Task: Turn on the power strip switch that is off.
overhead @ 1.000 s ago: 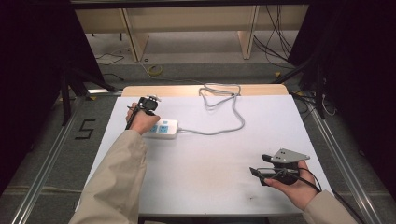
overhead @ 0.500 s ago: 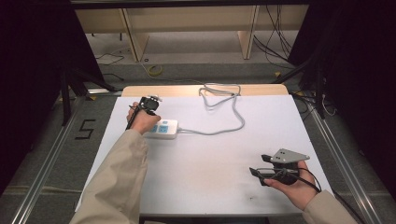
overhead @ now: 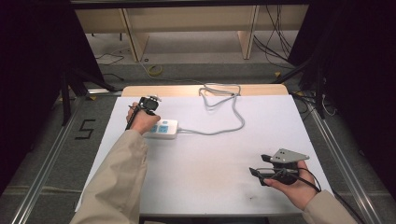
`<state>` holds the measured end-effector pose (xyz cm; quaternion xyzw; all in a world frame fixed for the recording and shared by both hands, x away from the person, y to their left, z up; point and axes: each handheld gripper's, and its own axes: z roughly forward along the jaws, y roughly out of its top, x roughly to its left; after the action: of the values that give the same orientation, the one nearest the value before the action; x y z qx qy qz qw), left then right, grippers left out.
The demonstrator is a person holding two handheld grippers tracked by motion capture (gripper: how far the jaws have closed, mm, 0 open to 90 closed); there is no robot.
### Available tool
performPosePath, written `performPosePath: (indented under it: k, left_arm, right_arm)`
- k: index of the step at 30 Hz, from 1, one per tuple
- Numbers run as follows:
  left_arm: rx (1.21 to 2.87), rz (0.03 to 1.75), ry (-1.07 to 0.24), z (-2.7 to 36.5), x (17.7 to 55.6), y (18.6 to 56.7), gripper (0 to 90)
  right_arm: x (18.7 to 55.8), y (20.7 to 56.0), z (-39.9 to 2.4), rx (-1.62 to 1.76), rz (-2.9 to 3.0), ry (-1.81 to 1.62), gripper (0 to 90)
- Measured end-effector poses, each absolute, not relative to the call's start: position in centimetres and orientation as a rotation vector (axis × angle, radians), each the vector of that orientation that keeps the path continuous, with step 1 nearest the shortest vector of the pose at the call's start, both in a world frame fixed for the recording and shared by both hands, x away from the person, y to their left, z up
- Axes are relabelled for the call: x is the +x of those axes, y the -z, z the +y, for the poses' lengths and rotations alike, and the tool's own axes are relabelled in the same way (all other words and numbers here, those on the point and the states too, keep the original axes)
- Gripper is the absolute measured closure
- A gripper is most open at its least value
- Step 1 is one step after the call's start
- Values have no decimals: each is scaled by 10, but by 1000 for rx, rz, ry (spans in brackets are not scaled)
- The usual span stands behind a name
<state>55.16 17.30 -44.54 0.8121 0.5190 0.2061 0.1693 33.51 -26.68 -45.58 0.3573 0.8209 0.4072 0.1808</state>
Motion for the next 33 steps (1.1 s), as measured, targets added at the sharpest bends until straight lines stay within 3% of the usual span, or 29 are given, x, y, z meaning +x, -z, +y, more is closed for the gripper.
performPosePath:
  k: [33]
  left_arm:
    - [2307,1414,-624,174,547,448,897]
  right_arm:
    - [334,455,-268,1010,2313,-1151,312]
